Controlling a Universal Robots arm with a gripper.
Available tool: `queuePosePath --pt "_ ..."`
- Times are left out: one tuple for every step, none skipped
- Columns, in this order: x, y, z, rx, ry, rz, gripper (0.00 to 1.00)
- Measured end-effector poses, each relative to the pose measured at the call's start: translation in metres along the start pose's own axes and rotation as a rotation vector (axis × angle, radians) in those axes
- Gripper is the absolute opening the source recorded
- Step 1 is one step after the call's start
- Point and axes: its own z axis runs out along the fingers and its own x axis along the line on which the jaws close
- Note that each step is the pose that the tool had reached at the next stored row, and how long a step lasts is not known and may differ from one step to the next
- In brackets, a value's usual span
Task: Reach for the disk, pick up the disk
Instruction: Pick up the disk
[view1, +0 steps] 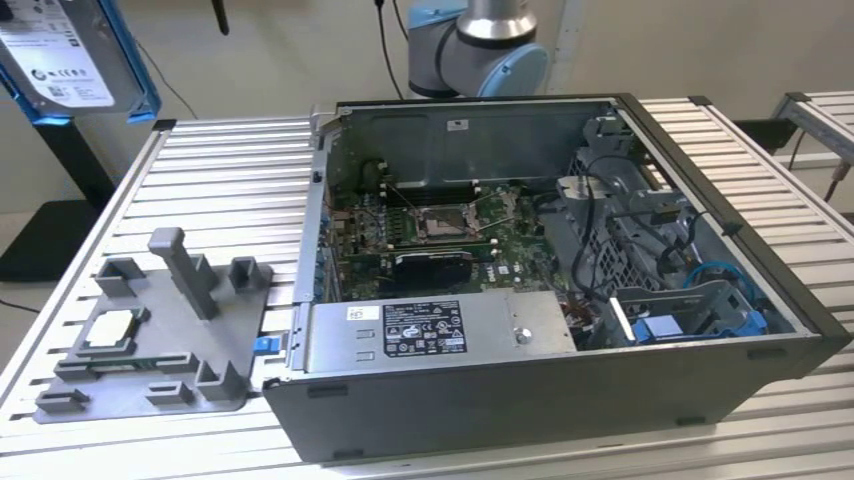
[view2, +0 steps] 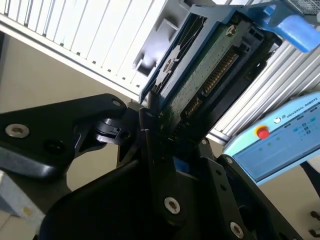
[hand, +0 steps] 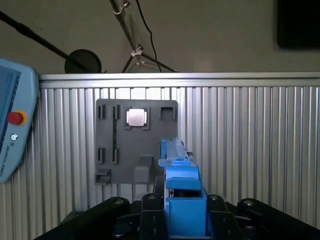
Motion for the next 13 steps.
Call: queuePosePath --pt "-0.0001 -0.0022 -0.0001 0.0000 0.0000 0.000 0.00" --pt "-0.0001 -0.0050 -0.0001 0.0000 0.0000 0.000 0.00" --pt "-0.0002 -0.0077 -0.0002 0.0001 0.0000 0.000 0.00" --pt "-0.0003 -0.0103 -0.0003 0.0000 0.0001 0.000 0.00" --pt "-0.0003 -0.0129 -0.0003 0.0000 0.0001 0.000 0.00" --pt "-0.0004 -0.0156 -0.0005 -0.0001 0.0001 0.000 0.00" --pt "-0.0005 -0.0186 -0.0005 0.0000 0.0000 0.000 0.00" --pt "-0.0007 -0.0237 -0.0006 0.0000 0.0000 0.000 0.00" --pt "-0.0008 -0.0265 -0.0007 -0.0001 0.0000 0.000 0.00" --pt "-0.0009 -0.0292 -0.0008 -0.0003 0.0001 0.000 0.00" --pt "-0.0009 -0.0317 -0.0009 -0.0002 0.0001 0.000 0.00" --pt "-0.0010 -0.0345 -0.0009 -0.0002 0.0000 0.000 0.00" --pt "-0.0011 -0.0373 -0.0010 -0.0002 0.0000 0.000 0.00"
